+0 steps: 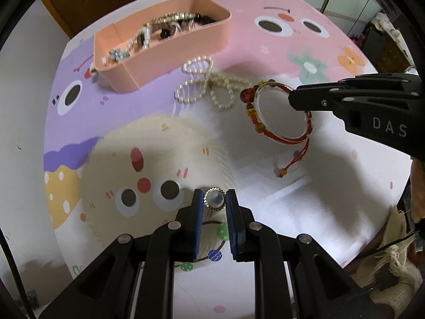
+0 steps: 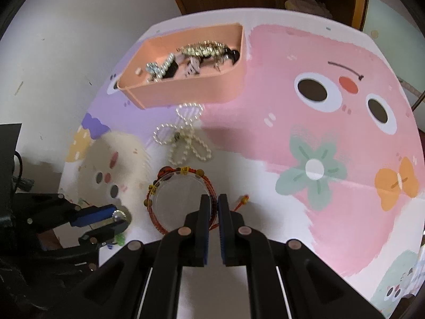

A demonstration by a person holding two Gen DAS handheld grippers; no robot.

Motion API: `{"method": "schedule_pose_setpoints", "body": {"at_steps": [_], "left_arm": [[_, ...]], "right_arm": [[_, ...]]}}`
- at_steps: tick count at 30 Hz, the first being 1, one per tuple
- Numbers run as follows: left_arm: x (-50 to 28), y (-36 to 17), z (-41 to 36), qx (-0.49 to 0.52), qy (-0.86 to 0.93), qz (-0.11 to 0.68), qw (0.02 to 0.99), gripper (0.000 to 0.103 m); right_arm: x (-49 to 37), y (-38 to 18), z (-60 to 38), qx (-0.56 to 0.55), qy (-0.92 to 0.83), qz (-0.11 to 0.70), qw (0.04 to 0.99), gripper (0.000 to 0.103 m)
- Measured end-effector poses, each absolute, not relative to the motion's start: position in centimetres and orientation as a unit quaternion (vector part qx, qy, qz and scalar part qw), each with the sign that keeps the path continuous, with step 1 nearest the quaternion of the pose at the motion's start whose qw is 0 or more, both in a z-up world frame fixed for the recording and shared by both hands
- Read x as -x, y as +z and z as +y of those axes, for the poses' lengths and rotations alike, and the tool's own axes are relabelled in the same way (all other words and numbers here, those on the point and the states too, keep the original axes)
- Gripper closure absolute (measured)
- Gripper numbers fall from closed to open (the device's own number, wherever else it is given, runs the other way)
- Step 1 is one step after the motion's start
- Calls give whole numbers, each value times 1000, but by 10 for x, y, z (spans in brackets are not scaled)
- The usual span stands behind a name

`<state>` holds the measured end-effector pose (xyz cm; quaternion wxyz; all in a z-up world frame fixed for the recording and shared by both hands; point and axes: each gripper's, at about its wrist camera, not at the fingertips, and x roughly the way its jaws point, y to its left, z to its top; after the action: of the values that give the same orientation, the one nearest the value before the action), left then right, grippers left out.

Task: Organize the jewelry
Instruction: 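Carry the pearl ring into the pink box with the left gripper while the right drops the red bracelet in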

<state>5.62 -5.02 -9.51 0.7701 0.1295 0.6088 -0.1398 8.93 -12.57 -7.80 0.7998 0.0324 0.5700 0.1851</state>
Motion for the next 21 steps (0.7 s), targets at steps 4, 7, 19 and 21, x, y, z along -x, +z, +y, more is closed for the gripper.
{"method": "schedule_pose_setpoints", "body": {"at_steps": [4,7,19,21], "left_arm": [[-63,-76,-47,-129,-139,594,782,88],[-74,-57,-41,-131,-134,578,795,88],[-177,26,0,-81,-87,517,848,88],[-192,28,0,-74,-83,516,849,88]], "right_arm": [[-92,-60,-124,-36,190,555,809,97],[-98,-45,-123,-41,193,543,816,97],[-154,14,-114,-80,173,496,847,97],[-167,18,-110,-92,169,493,848,97]]}}
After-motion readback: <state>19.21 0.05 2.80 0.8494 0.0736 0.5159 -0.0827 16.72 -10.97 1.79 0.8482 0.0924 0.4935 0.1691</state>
